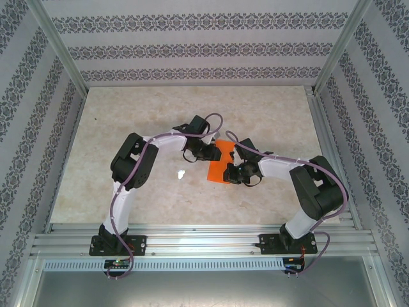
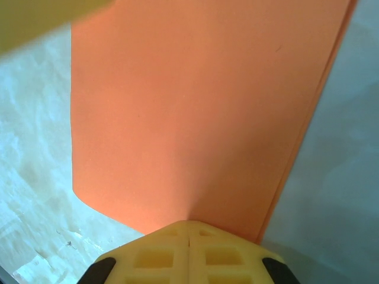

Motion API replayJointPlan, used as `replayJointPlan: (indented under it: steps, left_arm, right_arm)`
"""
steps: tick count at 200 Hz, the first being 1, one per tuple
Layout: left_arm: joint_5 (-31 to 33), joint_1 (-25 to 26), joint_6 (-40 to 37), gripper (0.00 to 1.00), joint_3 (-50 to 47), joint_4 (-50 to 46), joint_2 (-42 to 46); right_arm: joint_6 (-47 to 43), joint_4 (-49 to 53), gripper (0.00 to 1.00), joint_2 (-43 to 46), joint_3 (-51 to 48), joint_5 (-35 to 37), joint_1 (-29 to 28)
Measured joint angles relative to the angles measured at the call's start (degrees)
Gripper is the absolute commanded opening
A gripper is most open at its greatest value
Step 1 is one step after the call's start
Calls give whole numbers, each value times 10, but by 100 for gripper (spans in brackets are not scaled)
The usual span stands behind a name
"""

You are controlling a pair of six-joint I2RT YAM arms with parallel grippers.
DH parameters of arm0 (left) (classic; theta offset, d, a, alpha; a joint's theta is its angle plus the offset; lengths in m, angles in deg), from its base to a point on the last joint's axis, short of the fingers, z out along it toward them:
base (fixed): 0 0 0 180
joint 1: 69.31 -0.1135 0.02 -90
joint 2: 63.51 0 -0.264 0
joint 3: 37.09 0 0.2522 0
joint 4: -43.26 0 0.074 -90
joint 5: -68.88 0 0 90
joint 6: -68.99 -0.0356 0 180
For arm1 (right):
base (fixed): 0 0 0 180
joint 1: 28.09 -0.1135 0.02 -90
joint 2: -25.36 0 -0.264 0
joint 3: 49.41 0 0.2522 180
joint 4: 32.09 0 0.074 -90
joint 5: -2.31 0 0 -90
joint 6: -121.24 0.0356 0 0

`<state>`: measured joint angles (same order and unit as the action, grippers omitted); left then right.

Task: Fold a paper plane with a square sheet of paper (fold left side to right side)
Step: First fold the square sheet of paper in half at the center of the table.

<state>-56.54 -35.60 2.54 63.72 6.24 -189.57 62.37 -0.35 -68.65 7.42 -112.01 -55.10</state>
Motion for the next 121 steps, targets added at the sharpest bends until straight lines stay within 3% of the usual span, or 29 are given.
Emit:
replayJointPlan:
  steps: [121]
  left_arm:
    - [-29,-26,-4,26,120,-22,-78]
  right_arm:
    - [-12,11,5,-3,7,1,0]
